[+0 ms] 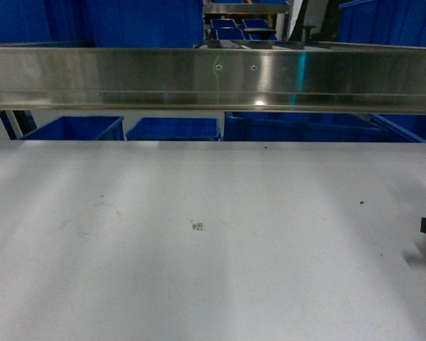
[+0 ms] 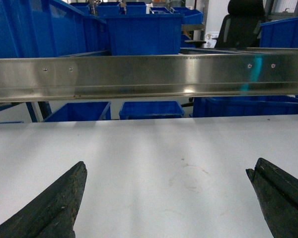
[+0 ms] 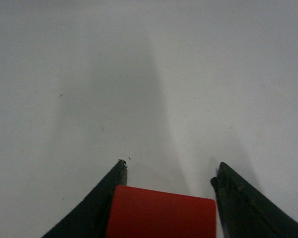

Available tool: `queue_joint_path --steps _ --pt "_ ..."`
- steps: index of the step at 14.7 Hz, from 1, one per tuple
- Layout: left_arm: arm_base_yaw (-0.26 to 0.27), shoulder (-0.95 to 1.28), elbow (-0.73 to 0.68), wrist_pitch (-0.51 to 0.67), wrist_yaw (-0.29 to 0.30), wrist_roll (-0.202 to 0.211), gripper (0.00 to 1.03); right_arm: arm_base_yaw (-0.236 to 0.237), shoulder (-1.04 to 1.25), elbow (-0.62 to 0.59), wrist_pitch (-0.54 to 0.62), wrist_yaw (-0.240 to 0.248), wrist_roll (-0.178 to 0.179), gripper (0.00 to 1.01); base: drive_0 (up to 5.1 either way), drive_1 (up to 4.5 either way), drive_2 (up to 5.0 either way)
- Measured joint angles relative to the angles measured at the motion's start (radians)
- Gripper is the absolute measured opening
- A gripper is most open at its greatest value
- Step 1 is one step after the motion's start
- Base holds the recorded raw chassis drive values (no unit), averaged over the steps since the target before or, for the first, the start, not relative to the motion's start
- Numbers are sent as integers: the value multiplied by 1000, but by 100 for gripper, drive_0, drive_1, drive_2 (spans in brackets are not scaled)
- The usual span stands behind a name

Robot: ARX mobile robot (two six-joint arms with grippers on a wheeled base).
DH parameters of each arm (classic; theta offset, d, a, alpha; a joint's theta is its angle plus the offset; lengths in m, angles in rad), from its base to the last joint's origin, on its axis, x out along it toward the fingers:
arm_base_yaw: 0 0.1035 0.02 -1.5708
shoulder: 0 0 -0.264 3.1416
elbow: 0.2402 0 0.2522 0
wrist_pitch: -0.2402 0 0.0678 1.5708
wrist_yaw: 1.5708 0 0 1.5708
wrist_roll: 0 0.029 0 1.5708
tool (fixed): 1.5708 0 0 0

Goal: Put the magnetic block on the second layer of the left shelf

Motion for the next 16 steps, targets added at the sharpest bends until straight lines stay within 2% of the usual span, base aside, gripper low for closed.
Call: queue_joint_path --steps 1,2,5,9,11,13,14,16 --pt "0 0 0 0 0 0 98 11 -13 -25 39 20 0 39 0 0 0" --pt "0 0 0 0 0 0 98 21 -39 -45 69 30 -2 34 0 0 0" --pt "0 0 0 0 0 0 98 71 -232 -63 14 8 -32 34 0 0 0" --pt "0 0 0 0 0 0 98 164 -552 -54 -128 -35 -105 34 0 0 0" --pt "0 0 0 0 0 0 98 157 -770 -87 -226 -61 -132 34 0 0 0" --pt "0 0 0 0 0 0 98 137 -854 -126 -282 -64 -132 34 0 0 0" --pt "0 0 0 0 0 0 98 114 -872 -147 -305 -73 -123 34 0 0 0" --pt "0 0 0 0 0 0 98 51 -945 -185 -326 -115 -76 34 0 0 0"
